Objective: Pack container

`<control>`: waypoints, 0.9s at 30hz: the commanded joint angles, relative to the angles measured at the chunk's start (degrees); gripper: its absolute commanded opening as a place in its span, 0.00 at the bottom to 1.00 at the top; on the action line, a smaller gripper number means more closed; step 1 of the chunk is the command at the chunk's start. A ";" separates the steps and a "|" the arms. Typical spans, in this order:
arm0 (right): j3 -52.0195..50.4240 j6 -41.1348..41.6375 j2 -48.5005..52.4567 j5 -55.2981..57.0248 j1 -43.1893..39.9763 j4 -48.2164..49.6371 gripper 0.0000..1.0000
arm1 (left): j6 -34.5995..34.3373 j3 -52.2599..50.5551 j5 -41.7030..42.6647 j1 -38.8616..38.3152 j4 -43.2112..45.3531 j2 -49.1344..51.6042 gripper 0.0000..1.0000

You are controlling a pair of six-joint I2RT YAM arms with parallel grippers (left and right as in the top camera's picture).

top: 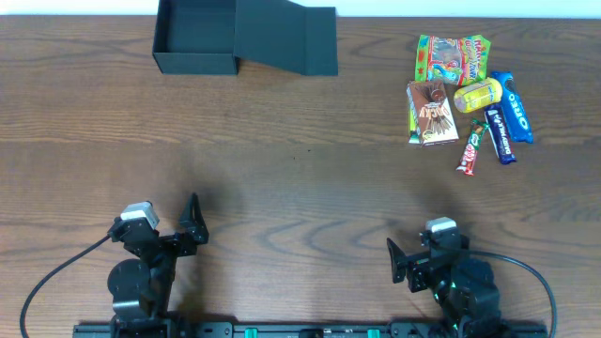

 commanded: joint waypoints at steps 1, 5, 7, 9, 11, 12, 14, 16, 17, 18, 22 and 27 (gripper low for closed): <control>-0.44 -0.52 -0.61 0.22 -0.48 0.02 0.99 | -1.99 -1.44 0.87 0.07 1.29 -0.44 0.95; -0.44 -0.55 -0.61 0.22 -0.48 0.02 0.99 | 1.01 -1.44 4.94 0.07 7.69 -0.20 0.95; -0.44 -0.52 -0.61 0.22 -0.46 0.02 0.99 | 5.66 -1.42 5.55 0.07 12.90 1.16 0.95; -0.44 -0.55 -0.61 0.22 -0.48 0.02 0.99 | 8.24 -0.98 3.13 0.07 16.39 3.48 0.96; -0.44 -0.55 -0.61 0.22 -0.46 0.02 0.99 | 9.57 1.14 -2.91 0.07 17.03 7.61 0.95; -0.44 -0.55 -0.61 0.22 -0.48 0.02 0.99 | 10.82 2.58 -4.68 0.07 16.85 9.92 0.95; -0.44 -0.52 -0.61 0.22 -0.48 0.02 0.99 | 14.19 6.58 -6.27 0.07 16.83 16.48 0.96; -0.44 -0.55 -0.61 0.22 -0.48 0.02 0.99 | 15.43 11.21 -7.54 0.07 16.70 24.17 0.95; -0.44 -0.52 -0.61 0.22 -0.48 0.02 0.99 | 15.43 12.96 -7.91 0.07 16.68 27.15 0.95; -0.44 -0.55 -0.61 0.22 -0.48 0.02 0.99 | 15.43 15.23 -8.15 0.07 16.68 30.91 0.95; -0.44 -0.55 -0.61 0.22 -0.48 0.02 0.99 | 15.43 26.84 -8.13 0.07 16.31 48.28 0.95; -0.44 -0.52 -0.61 0.22 -0.48 0.02 0.99 | 15.39 42.84 -7.91 0.07 12.26 68.74 0.95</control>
